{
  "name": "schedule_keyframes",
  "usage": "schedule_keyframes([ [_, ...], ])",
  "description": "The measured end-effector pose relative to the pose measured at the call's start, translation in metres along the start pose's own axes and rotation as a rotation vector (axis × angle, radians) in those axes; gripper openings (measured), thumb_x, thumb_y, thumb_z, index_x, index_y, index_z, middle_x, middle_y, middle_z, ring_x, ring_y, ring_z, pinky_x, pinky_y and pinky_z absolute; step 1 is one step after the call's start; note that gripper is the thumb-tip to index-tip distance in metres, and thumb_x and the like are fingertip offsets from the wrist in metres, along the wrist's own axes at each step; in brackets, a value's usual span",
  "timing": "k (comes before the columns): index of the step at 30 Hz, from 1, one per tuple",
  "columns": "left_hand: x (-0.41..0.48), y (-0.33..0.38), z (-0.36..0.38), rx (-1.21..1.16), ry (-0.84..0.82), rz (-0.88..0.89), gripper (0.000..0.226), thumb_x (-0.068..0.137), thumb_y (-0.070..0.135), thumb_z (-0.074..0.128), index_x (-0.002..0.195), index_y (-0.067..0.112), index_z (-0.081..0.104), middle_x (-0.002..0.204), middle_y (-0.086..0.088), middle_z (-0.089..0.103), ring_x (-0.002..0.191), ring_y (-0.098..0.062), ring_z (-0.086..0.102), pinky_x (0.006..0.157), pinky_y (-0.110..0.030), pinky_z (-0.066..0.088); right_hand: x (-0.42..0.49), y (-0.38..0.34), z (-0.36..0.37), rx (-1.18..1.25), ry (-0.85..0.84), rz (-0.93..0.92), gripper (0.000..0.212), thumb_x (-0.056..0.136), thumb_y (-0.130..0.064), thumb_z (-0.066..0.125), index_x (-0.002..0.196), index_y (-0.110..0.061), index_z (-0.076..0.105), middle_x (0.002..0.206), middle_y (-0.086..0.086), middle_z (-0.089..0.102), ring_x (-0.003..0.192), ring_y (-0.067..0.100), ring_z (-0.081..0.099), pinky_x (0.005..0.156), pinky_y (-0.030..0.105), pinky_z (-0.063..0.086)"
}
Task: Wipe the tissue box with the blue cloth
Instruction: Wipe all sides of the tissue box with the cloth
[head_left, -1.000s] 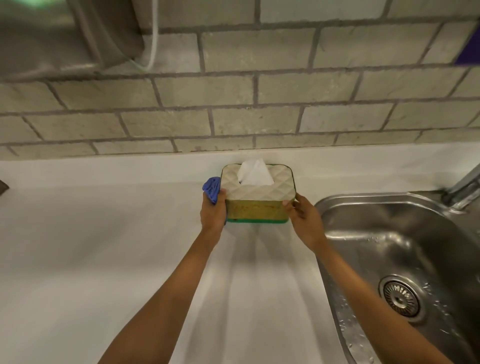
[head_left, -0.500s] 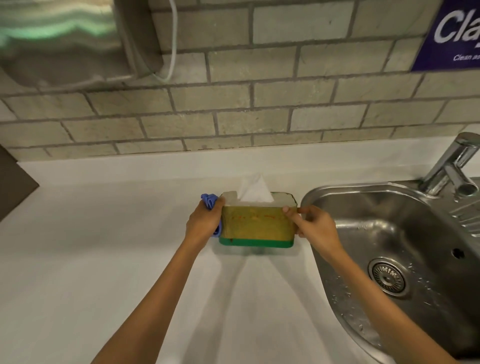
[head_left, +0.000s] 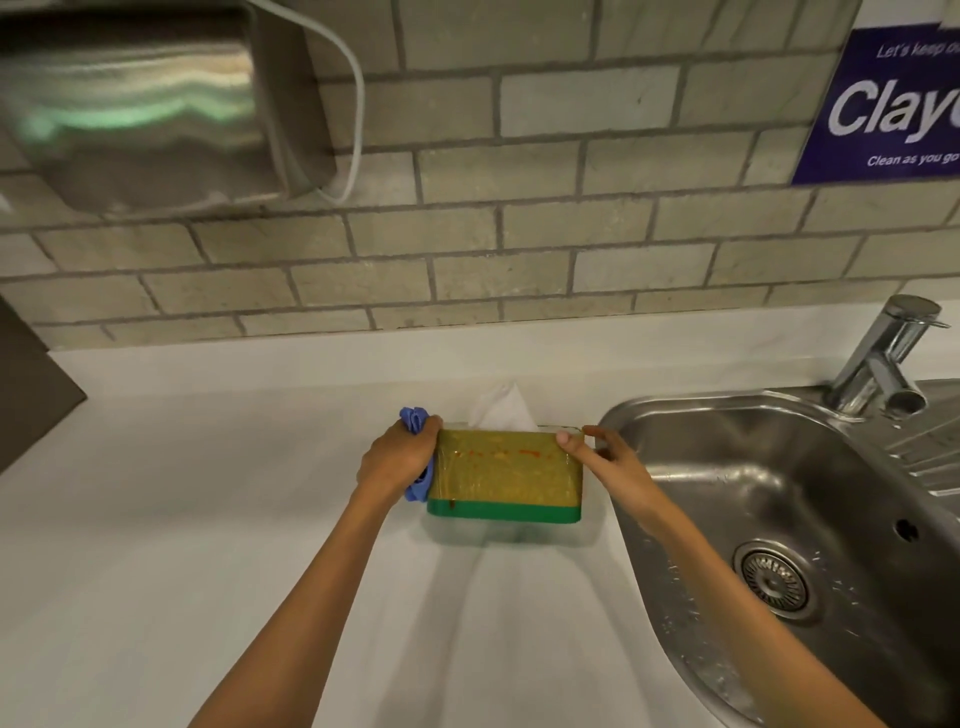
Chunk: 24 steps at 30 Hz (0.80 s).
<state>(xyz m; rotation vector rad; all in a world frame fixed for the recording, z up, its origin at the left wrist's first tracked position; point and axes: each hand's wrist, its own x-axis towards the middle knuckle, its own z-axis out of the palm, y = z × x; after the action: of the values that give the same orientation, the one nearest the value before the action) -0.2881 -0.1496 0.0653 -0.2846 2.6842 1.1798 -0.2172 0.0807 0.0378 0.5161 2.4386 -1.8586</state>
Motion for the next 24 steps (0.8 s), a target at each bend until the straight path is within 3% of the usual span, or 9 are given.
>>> schedule_keyframes([
  [3, 0.001, -0.003, 0.002, -0.021, -0.007, 0.014, 0.041, 0.090, 0.050, 0.036, 0.069, 0.016, 0.046, 0.069, -0.004, 0.053, 0.077, -0.026, 0.056, 0.086, -0.041, 0.049, 0.008, 0.002, -0.002, 0.118, -0.181, 0.045, 0.107, 0.058, -0.069, 0.056, 0.148, -0.025, 0.019, 0.154, 0.005, 0.026, 0.141, 0.021, 0.025, 0.114, 0.039, 0.022],
  [5, -0.001, -0.006, 0.004, -0.060, 0.002, 0.039, 0.042, 0.092, 0.048, 0.034, 0.084, 0.013, 0.055, 0.075, -0.006, 0.058, 0.081, -0.026, 0.056, 0.082, -0.038, 0.046, 0.012, 0.004, 0.000, 0.213, -0.245, 0.039, 0.118, 0.054, -0.073, 0.061, 0.150, -0.026, 0.011, 0.157, 0.000, 0.019, 0.145, 0.019, 0.017, 0.120, 0.041, 0.013],
  [7, -0.005, -0.009, 0.005, -0.130, 0.023, 0.078, 0.039, 0.094, 0.046, 0.033, 0.098, 0.016, 0.057, 0.087, -0.006, 0.060, 0.086, -0.024, 0.055, 0.082, -0.036, 0.042, 0.017, 0.005, 0.003, 0.294, -0.262, 0.036, 0.130, 0.047, -0.073, 0.068, 0.150, -0.022, 0.007, 0.154, -0.001, 0.023, 0.143, 0.018, 0.021, 0.121, 0.040, 0.013],
  [10, -0.019, -0.017, 0.011, -0.317, 0.113, 0.156, 0.025, 0.096, 0.039, 0.036, 0.099, 0.024, 0.055, 0.093, -0.001, 0.059, 0.091, -0.021, 0.055, 0.085, -0.033, 0.044, 0.020, 0.008, 0.006, 0.314, -0.241, 0.018, 0.117, 0.053, -0.071, 0.067, 0.146, -0.017, 0.021, 0.146, 0.003, 0.036, 0.136, 0.019, 0.033, 0.119, 0.042, 0.020],
  [13, -0.043, -0.026, 0.022, -0.491, 0.200, 0.352, 0.015, 0.095, 0.029, 0.042, 0.097, 0.037, 0.054, 0.092, 0.012, 0.060, 0.088, -0.008, 0.057, 0.074, -0.014, 0.044, 0.022, 0.009, 0.009, 0.289, -0.204, -0.006, 0.109, 0.054, -0.076, 0.063, 0.137, -0.009, 0.035, 0.133, 0.011, 0.046, 0.130, 0.027, 0.042, 0.116, 0.048, 0.026],
  [15, -0.055, -0.031, 0.034, -0.497, 0.198, 0.467, 0.035, 0.091, 0.032, 0.039, 0.119, 0.020, 0.056, 0.106, 0.002, 0.059, 0.100, -0.012, 0.057, 0.083, -0.015, 0.043, 0.023, 0.007, 0.010, 0.262, -0.178, -0.010, 0.101, 0.063, -0.067, 0.056, 0.140, -0.005, 0.033, 0.136, 0.015, 0.048, 0.132, 0.032, 0.042, 0.115, 0.049, 0.028],
  [18, -0.060, -0.037, 0.045, -0.535, 0.251, 0.464, 0.048, 0.090, 0.038, 0.033, 0.133, 0.022, 0.048, 0.135, 0.009, 0.044, 0.125, 0.003, 0.040, 0.104, -0.020, 0.036, 0.026, 0.006, 0.013, 0.225, -0.162, -0.024, 0.084, 0.069, -0.061, 0.050, 0.132, -0.005, 0.046, 0.131, 0.018, 0.055, 0.123, 0.030, 0.052, 0.111, 0.046, 0.035],
  [21, -0.053, -0.031, 0.047, -0.538, 0.432, 0.433, 0.033, 0.088, 0.034, 0.046, 0.109, 0.014, 0.061, 0.128, -0.011, 0.053, 0.120, -0.027, 0.048, 0.099, -0.042, 0.044, 0.028, 0.006, 0.015, 0.211, -0.164, -0.032, 0.074, 0.073, -0.058, 0.048, 0.125, -0.006, 0.053, 0.122, 0.015, 0.061, 0.115, 0.027, 0.057, 0.107, 0.040, 0.040],
  [24, -0.045, -0.023, 0.055, -0.435, 0.550, 0.422, 0.037, 0.082, 0.032, 0.056, 0.111, 0.008, 0.056, 0.117, -0.011, 0.056, 0.109, -0.031, 0.050, 0.091, -0.033, 0.041, 0.030, 0.006, 0.016, 0.234, -0.165, -0.021, 0.066, 0.079, -0.053, 0.049, 0.125, -0.006, 0.053, 0.123, 0.015, 0.061, 0.116, 0.027, 0.057, 0.107, 0.042, 0.040],
])
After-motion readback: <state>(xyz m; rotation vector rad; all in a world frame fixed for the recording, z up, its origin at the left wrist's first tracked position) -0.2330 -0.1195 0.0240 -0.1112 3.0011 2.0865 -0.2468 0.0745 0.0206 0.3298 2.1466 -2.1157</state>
